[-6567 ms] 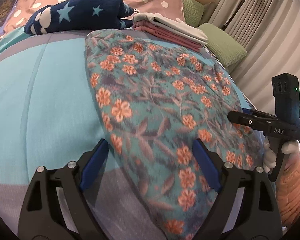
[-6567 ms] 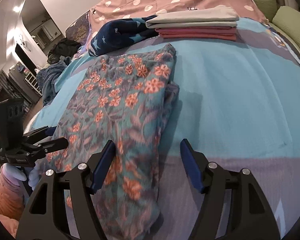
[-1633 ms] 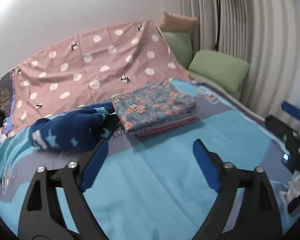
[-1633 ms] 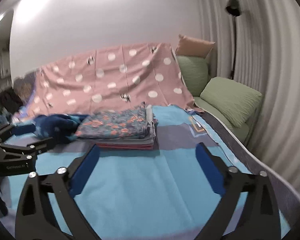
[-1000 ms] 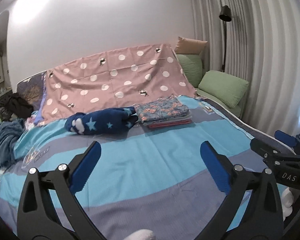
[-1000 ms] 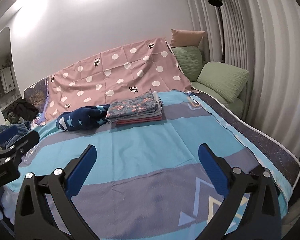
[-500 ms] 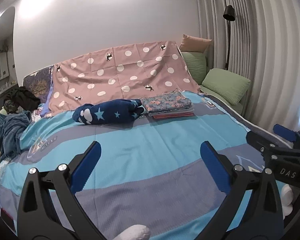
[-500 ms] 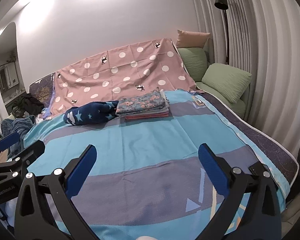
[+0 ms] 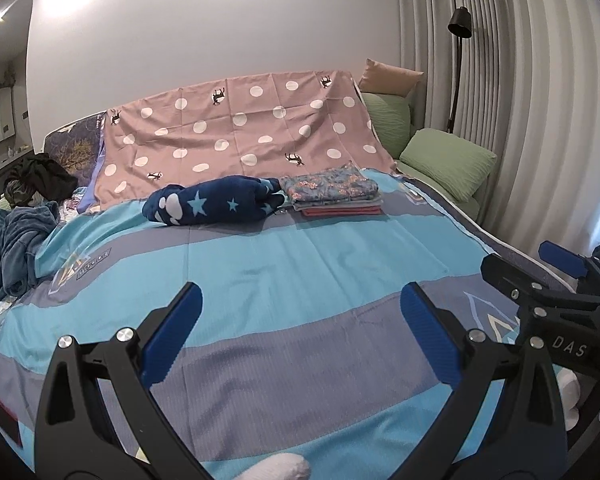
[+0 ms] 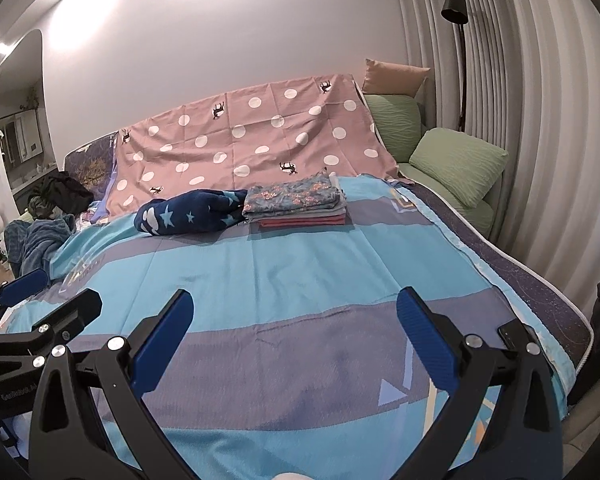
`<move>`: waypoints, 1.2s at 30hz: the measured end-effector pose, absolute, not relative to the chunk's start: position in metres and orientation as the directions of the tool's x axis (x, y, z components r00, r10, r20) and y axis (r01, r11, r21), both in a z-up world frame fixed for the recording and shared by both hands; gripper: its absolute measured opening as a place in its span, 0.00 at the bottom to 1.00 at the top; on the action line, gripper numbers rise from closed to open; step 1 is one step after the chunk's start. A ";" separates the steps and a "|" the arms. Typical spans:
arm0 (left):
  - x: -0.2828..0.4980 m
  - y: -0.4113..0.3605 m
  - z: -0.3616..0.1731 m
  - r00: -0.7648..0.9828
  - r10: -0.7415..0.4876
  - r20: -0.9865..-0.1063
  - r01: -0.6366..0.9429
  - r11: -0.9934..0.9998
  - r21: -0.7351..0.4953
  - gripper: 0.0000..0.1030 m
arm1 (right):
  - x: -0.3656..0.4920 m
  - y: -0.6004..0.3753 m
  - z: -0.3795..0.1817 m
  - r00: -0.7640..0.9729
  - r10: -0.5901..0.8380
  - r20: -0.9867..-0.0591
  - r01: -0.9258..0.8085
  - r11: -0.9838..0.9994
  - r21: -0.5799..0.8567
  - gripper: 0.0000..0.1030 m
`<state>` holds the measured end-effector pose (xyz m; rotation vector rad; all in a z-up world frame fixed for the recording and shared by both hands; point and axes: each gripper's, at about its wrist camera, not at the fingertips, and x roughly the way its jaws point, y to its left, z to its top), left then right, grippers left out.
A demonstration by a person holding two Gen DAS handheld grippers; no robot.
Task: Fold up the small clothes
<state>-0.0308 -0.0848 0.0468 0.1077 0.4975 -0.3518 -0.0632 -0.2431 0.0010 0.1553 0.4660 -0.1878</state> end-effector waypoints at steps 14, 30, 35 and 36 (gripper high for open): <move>-0.025 -0.081 0.033 0.802 -0.295 -0.520 0.352 0.936 0.012 0.98 | -0.060 -0.241 -0.004 0.863 -0.145 -0.483 0.220 0.970 0.103 0.99; -0.016 -0.075 0.021 0.791 -0.283 -0.543 0.343 0.939 0.009 0.98 | -0.061 -0.241 -0.005 0.866 -0.147 -0.477 0.215 0.973 0.089 0.99; -0.015 -0.074 0.020 0.790 -0.279 -0.546 0.341 0.940 0.012 0.98 | -0.060 -0.242 -0.005 0.867 -0.147 -0.477 0.216 0.972 0.092 0.99; -0.015 -0.074 0.020 0.789 -0.281 -0.546 0.341 0.940 0.010 0.98 | -0.061 -0.243 -0.005 0.867 -0.147 -0.476 0.217 0.972 0.094 0.99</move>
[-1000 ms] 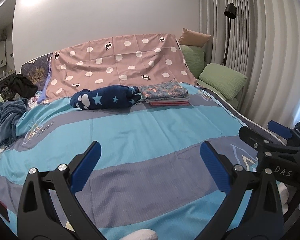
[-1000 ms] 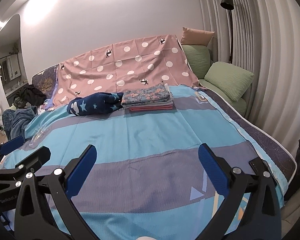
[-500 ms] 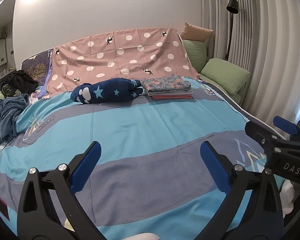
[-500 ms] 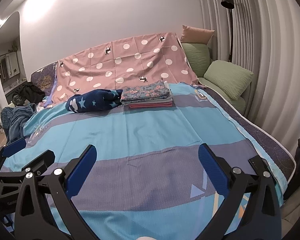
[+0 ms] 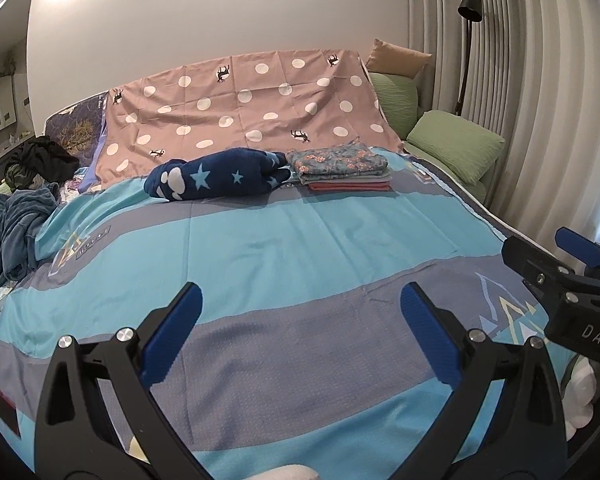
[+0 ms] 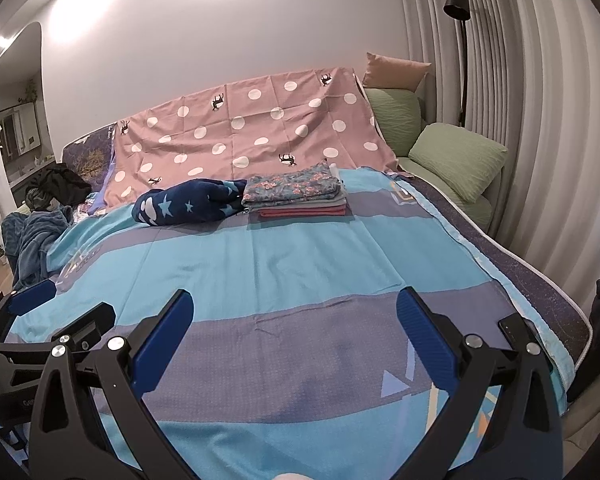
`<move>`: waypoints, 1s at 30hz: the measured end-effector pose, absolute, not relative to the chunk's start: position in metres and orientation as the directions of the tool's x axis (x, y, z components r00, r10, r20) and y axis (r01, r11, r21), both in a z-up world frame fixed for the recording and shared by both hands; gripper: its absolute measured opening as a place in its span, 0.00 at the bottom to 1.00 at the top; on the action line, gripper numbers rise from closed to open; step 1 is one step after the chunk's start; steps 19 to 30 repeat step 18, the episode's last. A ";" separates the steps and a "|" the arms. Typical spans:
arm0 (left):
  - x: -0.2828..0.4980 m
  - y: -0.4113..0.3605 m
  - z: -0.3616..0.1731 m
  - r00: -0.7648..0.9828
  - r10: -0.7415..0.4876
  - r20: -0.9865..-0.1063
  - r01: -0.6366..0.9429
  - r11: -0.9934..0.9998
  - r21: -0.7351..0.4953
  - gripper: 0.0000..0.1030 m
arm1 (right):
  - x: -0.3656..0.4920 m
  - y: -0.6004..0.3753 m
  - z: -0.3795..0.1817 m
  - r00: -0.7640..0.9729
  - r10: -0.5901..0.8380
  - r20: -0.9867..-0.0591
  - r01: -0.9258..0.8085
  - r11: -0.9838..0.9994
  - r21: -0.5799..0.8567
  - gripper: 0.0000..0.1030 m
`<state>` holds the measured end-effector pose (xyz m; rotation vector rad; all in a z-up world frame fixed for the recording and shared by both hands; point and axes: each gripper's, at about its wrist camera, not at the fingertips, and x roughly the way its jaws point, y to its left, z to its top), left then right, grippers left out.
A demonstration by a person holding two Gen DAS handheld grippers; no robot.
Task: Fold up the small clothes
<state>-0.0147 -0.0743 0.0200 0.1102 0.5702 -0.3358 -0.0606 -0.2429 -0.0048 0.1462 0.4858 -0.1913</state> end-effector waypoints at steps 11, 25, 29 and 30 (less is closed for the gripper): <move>-0.014 -0.075 0.020 0.787 -0.281 -0.549 0.346 0.938 0.017 0.98 | -0.061 -0.244 -0.007 0.866 -0.146 -0.479 0.218 0.971 0.098 0.99; -0.015 -0.072 0.020 0.789 -0.274 -0.550 0.340 0.940 0.020 0.98 | -0.061 -0.245 -0.007 0.865 -0.144 -0.481 0.217 0.971 0.100 0.99; -0.015 -0.072 0.020 0.789 -0.274 -0.550 0.340 0.940 0.020 0.98 | -0.061 -0.245 -0.007 0.865 -0.144 -0.481 0.217 0.971 0.100 0.99; -0.015 -0.072 0.020 0.789 -0.274 -0.550 0.340 0.940 0.020 0.98 | -0.061 -0.245 -0.007 0.865 -0.144 -0.481 0.217 0.971 0.100 0.99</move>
